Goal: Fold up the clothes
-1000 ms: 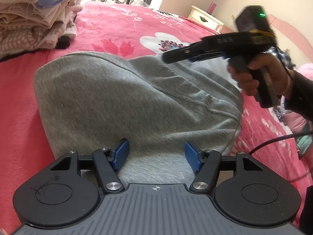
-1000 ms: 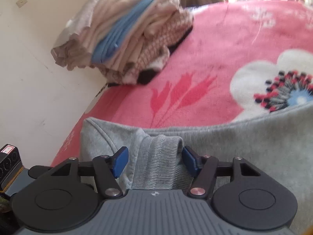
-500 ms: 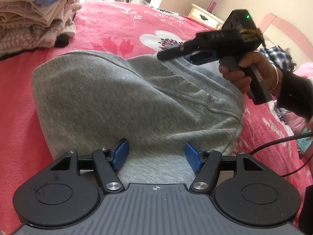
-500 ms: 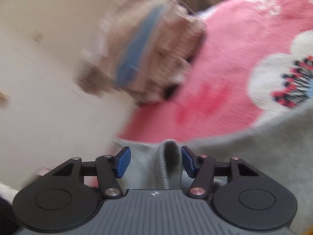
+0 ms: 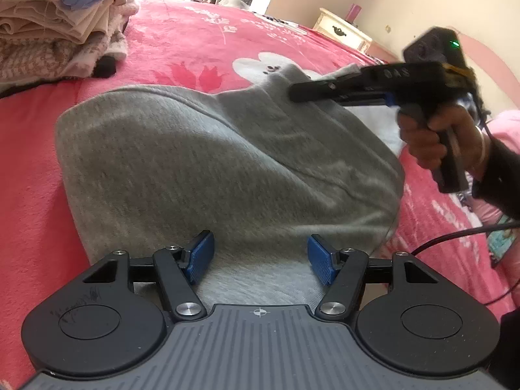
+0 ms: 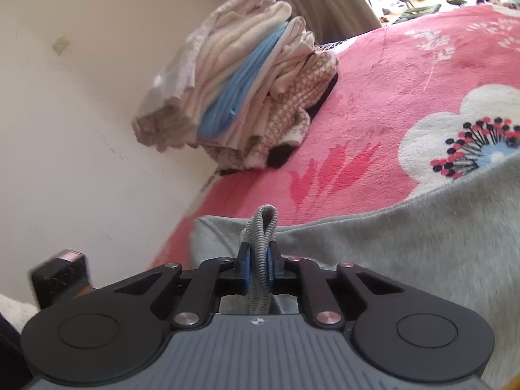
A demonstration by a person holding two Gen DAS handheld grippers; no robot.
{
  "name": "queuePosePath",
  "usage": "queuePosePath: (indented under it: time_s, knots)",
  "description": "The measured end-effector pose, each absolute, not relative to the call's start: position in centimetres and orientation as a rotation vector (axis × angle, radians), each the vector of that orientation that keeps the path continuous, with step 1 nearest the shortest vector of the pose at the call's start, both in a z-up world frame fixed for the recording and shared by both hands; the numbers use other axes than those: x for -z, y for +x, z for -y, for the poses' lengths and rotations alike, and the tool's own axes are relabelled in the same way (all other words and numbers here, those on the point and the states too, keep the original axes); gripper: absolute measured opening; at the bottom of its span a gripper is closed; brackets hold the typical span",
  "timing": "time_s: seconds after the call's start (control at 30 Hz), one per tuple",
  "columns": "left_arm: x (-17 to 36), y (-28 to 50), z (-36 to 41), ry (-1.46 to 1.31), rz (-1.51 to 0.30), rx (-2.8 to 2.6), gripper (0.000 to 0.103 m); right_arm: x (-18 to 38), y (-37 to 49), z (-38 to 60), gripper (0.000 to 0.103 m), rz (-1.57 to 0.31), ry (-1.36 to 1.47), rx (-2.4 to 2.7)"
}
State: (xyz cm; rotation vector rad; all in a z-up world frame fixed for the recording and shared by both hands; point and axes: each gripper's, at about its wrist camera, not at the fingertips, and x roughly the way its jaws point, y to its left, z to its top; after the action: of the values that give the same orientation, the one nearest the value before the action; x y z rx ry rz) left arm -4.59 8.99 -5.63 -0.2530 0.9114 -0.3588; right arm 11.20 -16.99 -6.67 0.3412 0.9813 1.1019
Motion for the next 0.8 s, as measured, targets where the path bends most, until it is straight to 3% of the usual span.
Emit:
queuePosePath:
  time_s: [0.33, 0.57, 0.8]
  knots:
    - [2.5, -3.9, -10.1, -0.303, -0.847, 0.418, 0.064, 8.9, 13.3, 19.5, 0.011, -1.146, 0.481, -0.955]
    - [0.6, 0.8, -6.5, -0.314, -0.725, 0.538, 0.064, 10.1, 14.6, 19.5, 0.011, -1.251, 0.515, -0.940]
    - [3.6, 4.2, -2.8, -0.223, -0.845, 0.567, 0.063, 12.3, 14.6, 20.2, 0.011, -1.337, 0.603, -0.913]
